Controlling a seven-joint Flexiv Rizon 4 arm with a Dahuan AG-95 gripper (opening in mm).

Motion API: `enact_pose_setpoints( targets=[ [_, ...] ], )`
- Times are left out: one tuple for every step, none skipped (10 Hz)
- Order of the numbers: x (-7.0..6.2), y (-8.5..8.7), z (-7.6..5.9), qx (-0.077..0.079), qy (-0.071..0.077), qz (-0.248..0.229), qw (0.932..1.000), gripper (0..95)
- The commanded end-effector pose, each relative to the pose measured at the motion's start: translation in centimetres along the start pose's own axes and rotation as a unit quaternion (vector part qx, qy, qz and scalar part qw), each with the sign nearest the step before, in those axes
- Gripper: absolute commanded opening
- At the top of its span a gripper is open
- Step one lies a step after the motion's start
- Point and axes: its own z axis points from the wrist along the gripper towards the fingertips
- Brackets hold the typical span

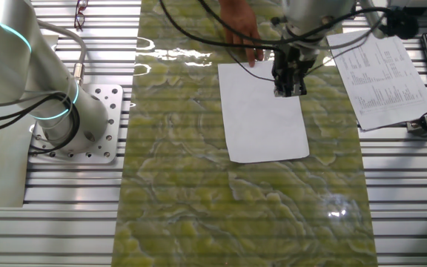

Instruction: Flip over and spread out the paper that is laid flat on the table

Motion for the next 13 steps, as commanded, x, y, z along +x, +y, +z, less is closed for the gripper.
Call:
enact_pose_setpoints(
  targets=[
    [0.37,-0.01,-0.10,0.002,-0.011,0.001,0.9999,0.0],
    [0.37,-0.01,-0.10,0.003,-0.013,-0.002,0.9999,0.0],
    [0.37,-0.01,-0.10,0.003,-0.014,-0.004,0.9999,0.0],
    [0.37,-0.01,-0.10,0.003,-0.015,-0.005,0.9999,0.0],
    [0.37,-0.01,-0.10,0.004,-0.015,-0.005,0.9999,0.0],
    [0.37,-0.01,-0.10,0.005,-0.015,-0.005,0.9999,0.0],
    [0.37,-0.01,-0.10,0.005,-0.015,-0.006,0.9999,0.0],
    [0.37,-0.01,-0.10,0.005,-0.015,-0.005,0.9999,0.0],
    [0.37,-0.01,-0.10,0.004,-0.012,-0.006,0.9999,0.0],
    [0.37,-0.01,-0.10,0.005,-0.009,-0.003,0.9999,0.0],
    [0.37,-0.01,-0.10,0.007,-0.008,0.016,0.9998,0.0],
    [0.37,-0.01,-0.10,0.007,-0.011,0.024,0.9996,0.0],
    [0.37,-0.01,-0.10,0.007,-0.009,0.036,0.9993,0.0]
  ],
)
